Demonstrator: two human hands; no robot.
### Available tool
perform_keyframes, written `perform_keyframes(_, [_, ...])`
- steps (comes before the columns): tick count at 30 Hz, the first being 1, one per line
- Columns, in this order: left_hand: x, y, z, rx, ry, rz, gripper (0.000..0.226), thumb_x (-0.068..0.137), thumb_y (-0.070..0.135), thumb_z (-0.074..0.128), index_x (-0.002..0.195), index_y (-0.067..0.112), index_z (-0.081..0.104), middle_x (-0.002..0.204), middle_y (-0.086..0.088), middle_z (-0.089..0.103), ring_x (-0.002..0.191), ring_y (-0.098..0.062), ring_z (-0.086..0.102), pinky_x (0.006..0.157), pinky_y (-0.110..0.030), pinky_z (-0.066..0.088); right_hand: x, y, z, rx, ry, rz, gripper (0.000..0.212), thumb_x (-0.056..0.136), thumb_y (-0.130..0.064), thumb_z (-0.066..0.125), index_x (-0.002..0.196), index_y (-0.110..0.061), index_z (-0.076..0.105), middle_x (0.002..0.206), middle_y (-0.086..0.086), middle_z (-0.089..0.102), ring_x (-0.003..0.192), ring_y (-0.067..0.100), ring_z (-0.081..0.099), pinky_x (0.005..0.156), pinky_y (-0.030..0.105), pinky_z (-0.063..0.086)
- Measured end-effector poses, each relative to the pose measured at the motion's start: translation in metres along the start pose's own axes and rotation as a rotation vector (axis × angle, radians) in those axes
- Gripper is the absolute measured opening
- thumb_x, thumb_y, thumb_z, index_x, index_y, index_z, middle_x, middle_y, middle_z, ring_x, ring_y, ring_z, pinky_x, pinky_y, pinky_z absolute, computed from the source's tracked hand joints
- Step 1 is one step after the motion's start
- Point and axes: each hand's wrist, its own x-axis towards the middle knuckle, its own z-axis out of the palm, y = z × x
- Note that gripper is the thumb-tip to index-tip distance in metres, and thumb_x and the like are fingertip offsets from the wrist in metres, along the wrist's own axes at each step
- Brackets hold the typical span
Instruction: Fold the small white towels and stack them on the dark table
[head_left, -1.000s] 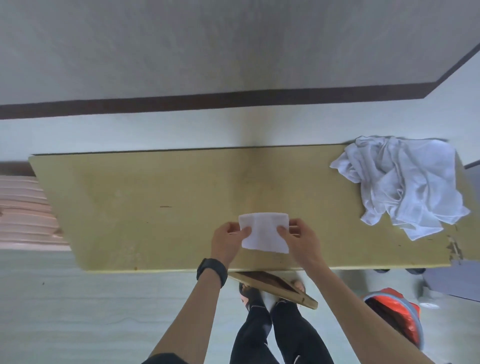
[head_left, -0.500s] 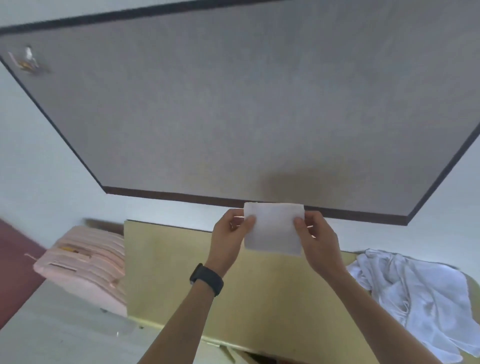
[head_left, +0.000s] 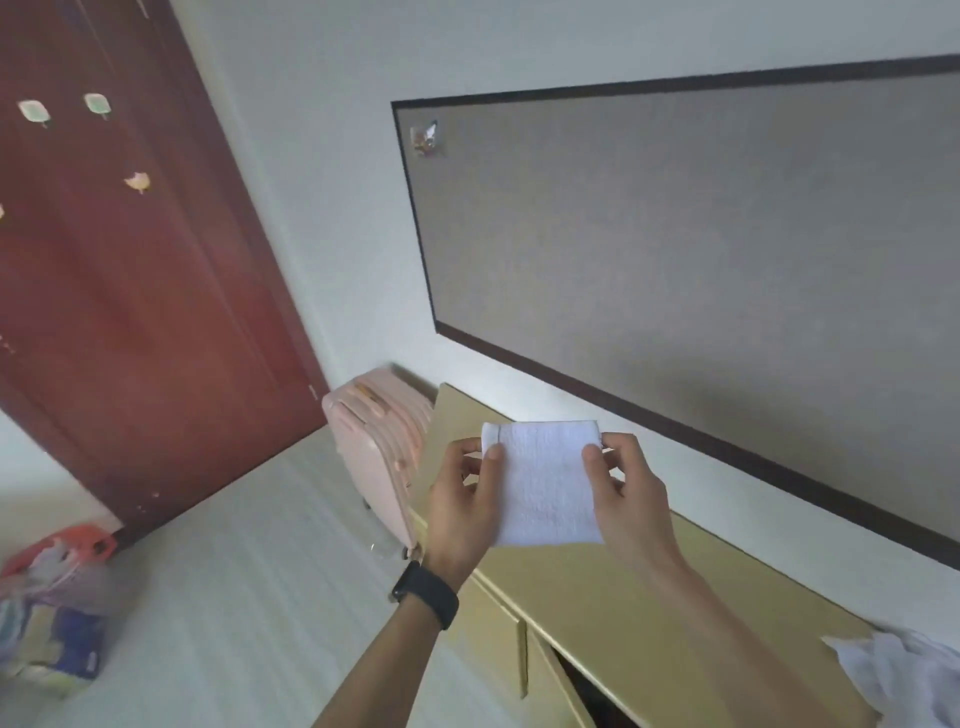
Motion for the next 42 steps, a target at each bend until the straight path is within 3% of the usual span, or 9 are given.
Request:
perform_keyframes(3, [-0.033, -0.026, -0.058, -0.006, 0.144, -0.094, 0.018, 0.091, 0.053, 0.051, 0.096, 0.037, 0.057, 0.084, 0.012, 0.063, 0.076, 0.0, 0.059, 0.066, -0.021, 0.044, -0.028, -0.017, 0.051, 0.011, -0.157, -0.039, 0.008, 0.1, -0.037, 0.048, 0.101, -0.03, 0.051, 0.087, -0.008, 0.063, 0.058, 0.004, 0.051, 0.053, 0.019, 0.038])
perform_keyframes(11, [-0.123, -0.068, -0.239, 0.068, 0.509, -0.212, 0.018, 0.097, 0.05, 0.052, 0.094, 0.033, 0.057, 0.081, 0.008, 0.065, 0.062, 0.001, 0.057, 0.052, -0.015, 0.044, -0.13, -0.088, 0.207, 0.056, -0.461, -0.216, 0.007, 0.099, -0.028, 0.055, 0.093, -0.03, 0.051, 0.071, -0.005, 0.061, 0.052, 0.008, 0.051, 0.051, 0.019, 0.036])
perform_keyframes(17, [-0.221, -0.096, -0.423, 0.088, 0.845, -0.259, 0.024, 0.096, 0.051, 0.053, 0.089, 0.028, 0.059, 0.072, 0.014, 0.063, 0.059, 0.001, 0.056, 0.054, -0.019, 0.045, -0.26, -0.183, 0.35, 0.148, -0.722, -0.378, 0.005, 0.099, -0.028, 0.055, 0.096, -0.026, 0.052, 0.07, -0.002, 0.061, 0.052, 0.011, 0.052, 0.05, 0.021, 0.037])
perform_keyframes(23, [-0.332, -0.124, -0.619, 0.161, 1.091, -0.3, 0.019, 0.096, 0.045, 0.055, 0.088, 0.029, 0.059, 0.076, 0.009, 0.065, 0.061, 0.0, 0.055, 0.053, -0.013, 0.041, -0.421, -0.287, 0.492, 0.263, -0.946, -0.464, 0.005, 0.099, -0.029, 0.055, 0.095, -0.028, 0.053, 0.069, -0.004, 0.061, 0.053, 0.009, 0.052, 0.053, 0.024, 0.04])
perform_keyframes(26, [-0.379, -0.135, -0.7, 0.183, 1.172, -0.313, 0.015, 0.097, 0.041, 0.056, 0.09, 0.028, 0.059, 0.081, 0.007, 0.066, 0.062, -0.002, 0.055, 0.054, -0.014, 0.043, -0.49, -0.333, 0.549, 0.324, -1.017, -0.489, 0.007, 0.099, -0.026, 0.056, 0.093, -0.029, 0.053, 0.073, -0.005, 0.063, 0.062, 0.008, 0.057, 0.054, 0.017, 0.04])
perform_keyframes(31, [-0.426, -0.152, -0.811, 0.159, 1.296, -0.365, 0.011, 0.096, 0.043, 0.056, 0.092, 0.034, 0.06, 0.087, 0.006, 0.068, 0.063, -0.002, 0.058, 0.055, -0.018, 0.045, -0.576, -0.393, 0.636, 0.374, -1.114, -0.513, 0.005, 0.098, -0.027, 0.056, 0.093, -0.028, 0.056, 0.07, -0.013, 0.061, 0.057, 0.009, 0.054, 0.053, 0.023, 0.04])
perform_keyframes(36, [-0.443, -0.172, -0.913, 0.18, 1.364, -0.361, 0.006, 0.097, 0.039, 0.056, 0.096, 0.035, 0.061, 0.083, 0.007, 0.067, 0.059, 0.003, 0.056, 0.05, -0.011, 0.041, -0.633, -0.438, 0.73, 0.376, -1.256, -0.459, 0.004, 0.098, -0.028, 0.056, 0.101, -0.03, 0.058, 0.072, -0.004, 0.063, 0.065, 0.009, 0.057, 0.063, 0.028, 0.046])
perform_keyframes(40, [-0.44, -0.198, -1.001, 0.2, 1.411, -0.369, 0.007, 0.097, 0.039, 0.056, 0.093, 0.036, 0.061, 0.084, 0.007, 0.067, 0.06, 0.003, 0.056, 0.051, -0.012, 0.043, -0.668, -0.478, 0.816, 0.442, -1.364, -0.363, 0.009, 0.095, -0.034, 0.059, 0.102, -0.028, 0.06, 0.075, -0.002, 0.064, 0.065, 0.005, 0.055, 0.062, 0.014, 0.042])
perform_keyframes(42, [-0.438, -0.212, -1.048, 0.198, 1.44, -0.38, 0.01, 0.097, 0.041, 0.056, 0.095, 0.035, 0.063, 0.084, 0.006, 0.067, 0.062, 0.003, 0.056, 0.053, -0.013, 0.043, -0.685, -0.499, 0.86, 0.456, -1.423, -0.305, 0.015, 0.09, -0.042, 0.058, 0.099, -0.03, 0.06, 0.069, -0.008, 0.058, 0.061, 0.002, 0.051, 0.06, 0.014, 0.04])
